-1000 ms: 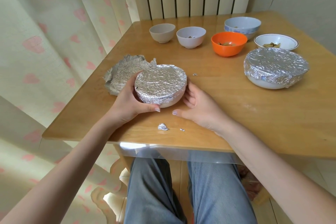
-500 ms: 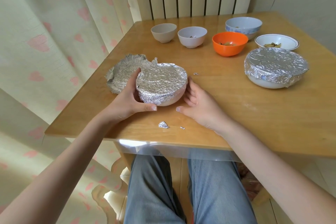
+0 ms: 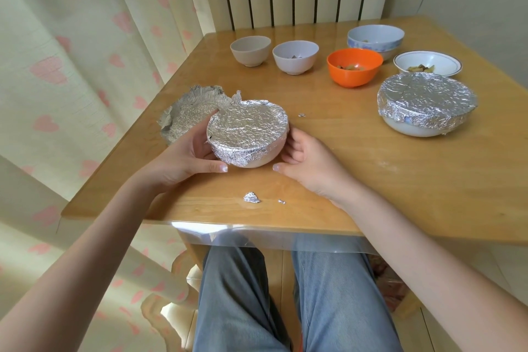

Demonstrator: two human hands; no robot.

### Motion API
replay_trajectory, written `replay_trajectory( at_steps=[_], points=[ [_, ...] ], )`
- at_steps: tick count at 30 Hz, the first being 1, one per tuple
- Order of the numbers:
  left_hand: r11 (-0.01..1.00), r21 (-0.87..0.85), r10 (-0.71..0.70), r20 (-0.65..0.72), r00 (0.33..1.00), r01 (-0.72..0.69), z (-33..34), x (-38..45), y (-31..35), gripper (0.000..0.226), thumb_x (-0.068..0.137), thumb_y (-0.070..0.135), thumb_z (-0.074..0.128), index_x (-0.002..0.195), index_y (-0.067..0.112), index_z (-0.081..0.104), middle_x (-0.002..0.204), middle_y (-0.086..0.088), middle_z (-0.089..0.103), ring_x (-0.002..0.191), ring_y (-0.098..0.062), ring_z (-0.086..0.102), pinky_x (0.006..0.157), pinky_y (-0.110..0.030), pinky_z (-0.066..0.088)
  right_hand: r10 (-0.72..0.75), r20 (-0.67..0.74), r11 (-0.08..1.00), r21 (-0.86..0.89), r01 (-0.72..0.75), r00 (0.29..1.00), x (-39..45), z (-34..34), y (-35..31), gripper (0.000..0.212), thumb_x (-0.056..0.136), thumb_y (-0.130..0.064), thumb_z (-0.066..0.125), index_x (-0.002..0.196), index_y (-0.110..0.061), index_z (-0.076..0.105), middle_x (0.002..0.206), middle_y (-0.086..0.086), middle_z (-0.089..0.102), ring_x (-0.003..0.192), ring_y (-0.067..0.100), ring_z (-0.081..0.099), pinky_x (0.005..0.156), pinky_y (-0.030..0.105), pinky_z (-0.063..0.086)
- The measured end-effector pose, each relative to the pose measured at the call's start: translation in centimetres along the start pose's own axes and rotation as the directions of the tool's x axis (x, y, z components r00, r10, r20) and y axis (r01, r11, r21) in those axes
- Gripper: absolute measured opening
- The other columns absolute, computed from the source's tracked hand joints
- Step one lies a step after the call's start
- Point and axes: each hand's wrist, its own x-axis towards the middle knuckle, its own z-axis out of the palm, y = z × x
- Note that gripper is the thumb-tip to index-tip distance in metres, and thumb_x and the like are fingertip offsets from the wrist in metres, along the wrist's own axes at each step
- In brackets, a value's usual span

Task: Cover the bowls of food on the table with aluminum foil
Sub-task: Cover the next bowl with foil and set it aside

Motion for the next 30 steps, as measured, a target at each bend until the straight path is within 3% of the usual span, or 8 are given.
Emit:
replay_trajectory(
  at_steps=[5, 10, 12, 16, 18, 21, 25, 30],
  points=[
    [1.000, -0.022, -0.013, -0.057, 0.998, 0.012, 0.0, 0.3, -0.4, 0.090, 0.058, 0.009, 0.082, 0.139, 0.016, 0.043, 0.133, -0.001, 0.061, 0.126, -0.020, 0.056, 0.098, -0.027, 0.046, 0.002, -0.001, 1.000, -0.001, -0.002, 1.000, -0.1, 0.0, 0.0, 0.079, 0.081, 0.023, 0.054, 0.148, -0.005, 0.024, 0.149, 0.008, 0.037, 0.135, 0.017, 0.038, 0.102, 0.011, 0.028],
    [0.999, -0.052, -0.006, -0.075, 0.997, 0.002, 0.1, 0.4, -0.4, 0.085, 0.055, 0.010, 0.083, 0.133, 0.019, 0.048, 0.129, 0.001, 0.064, 0.121, -0.018, 0.059, 0.096, -0.025, 0.047, 0.003, 0.009, 1.000, -0.012, -0.003, 1.000, -0.1, 0.1, 0.1, 0.082, 0.080, 0.023, 0.055, 0.149, -0.007, 0.021, 0.149, 0.006, 0.037, 0.136, 0.016, 0.037, 0.097, 0.006, 0.030],
    [0.999, -0.046, -0.006, -0.063, 0.998, 0.003, 0.1, 0.4, -0.4, 0.090, 0.056, 0.009, 0.083, 0.137, 0.018, 0.044, 0.132, 0.001, 0.062, 0.124, -0.018, 0.057, 0.098, -0.026, 0.046, 0.006, 0.005, 1.000, -0.012, -0.006, 1.000, -0.1, 0.0, 0.1, 0.081, 0.081, 0.022, 0.055, 0.149, -0.006, 0.022, 0.149, 0.007, 0.036, 0.136, 0.016, 0.038, 0.098, 0.007, 0.029],
    [0.997, -0.070, -0.042, -0.006, 0.999, 0.041, -0.1, 0.2, -0.3, 0.134, 0.051, 0.017, 0.096, 0.155, 0.023, 0.013, 0.152, 0.005, 0.042, 0.136, -0.015, 0.045, 0.106, -0.030, 0.043, 0.004, -0.004, 1.000, 0.001, -0.004, 1.000, 0.0, 0.0, 0.2, 0.080, 0.082, 0.023, 0.054, 0.149, -0.007, 0.022, 0.152, 0.008, 0.033, 0.137, 0.017, 0.036, 0.102, 0.010, 0.027],
    [0.996, -0.066, -0.062, 0.007, 0.998, 0.062, -0.4, -0.1, -0.5, 0.139, 0.051, 0.015, 0.096, 0.157, 0.026, 0.007, 0.157, 0.004, 0.033, 0.139, -0.016, 0.041, 0.112, -0.037, 0.036, 0.009, -0.010, 1.000, 0.028, -0.008, 1.000, 0.0, -0.1, 0.3, 0.081, 0.082, 0.024, 0.051, 0.150, -0.005, 0.018, 0.153, 0.009, 0.029, 0.138, 0.017, 0.034, 0.103, 0.009, 0.025],
    [0.996, -0.051, -0.068, 0.027, 0.997, 0.069, -0.6, -0.8, -0.9, 0.129, 0.059, -0.001, 0.086, 0.157, 0.022, 0.006, 0.159, 0.001, 0.030, 0.142, -0.018, 0.037, 0.115, -0.036, 0.031, 0.018, -0.017, 0.999, 0.043, -0.017, 1.000, 0.1, -0.3, 0.4, 0.082, 0.083, 0.023, 0.052, 0.151, -0.006, 0.016, 0.155, 0.010, 0.027, 0.139, 0.017, 0.033, 0.106, 0.012, 0.024],
    [0.972, -0.219, -0.124, -0.177, 0.976, 0.084, 0.5, -2.6, -1.6, 0.114, 0.063, -0.013, 0.071, 0.156, 0.014, 0.011, 0.158, -0.004, 0.031, 0.141, -0.015, 0.038, 0.116, -0.038, 0.030, 0.007, 0.001, 0.998, 0.058, -0.007, 1.000, 0.2, -0.5, 0.5, 0.076, 0.083, 0.024, 0.048, 0.149, -0.006, 0.024, 0.151, 0.009, 0.035, 0.135, 0.015, 0.038, 0.106, 0.012, 0.027],
    [0.903, -0.430, -0.080, -0.212, 0.974, -0.019, 3.7, -3.5, -0.6, 0.079, 0.068, -0.017, 0.045, 0.143, 0.006, 0.040, 0.147, -0.005, 0.049, 0.135, -0.015, 0.046, 0.110, -0.030, 0.035, -0.020, 0.006, 0.998, 0.062, 0.020, 1.000, 0.1, -0.6, 0.5, 0.067, 0.085, 0.023, 0.046, 0.144, -0.005, 0.034, 0.145, 0.009, 0.044, 0.131, 0.013, 0.043, 0.102, 0.012, 0.034]
  ],
)
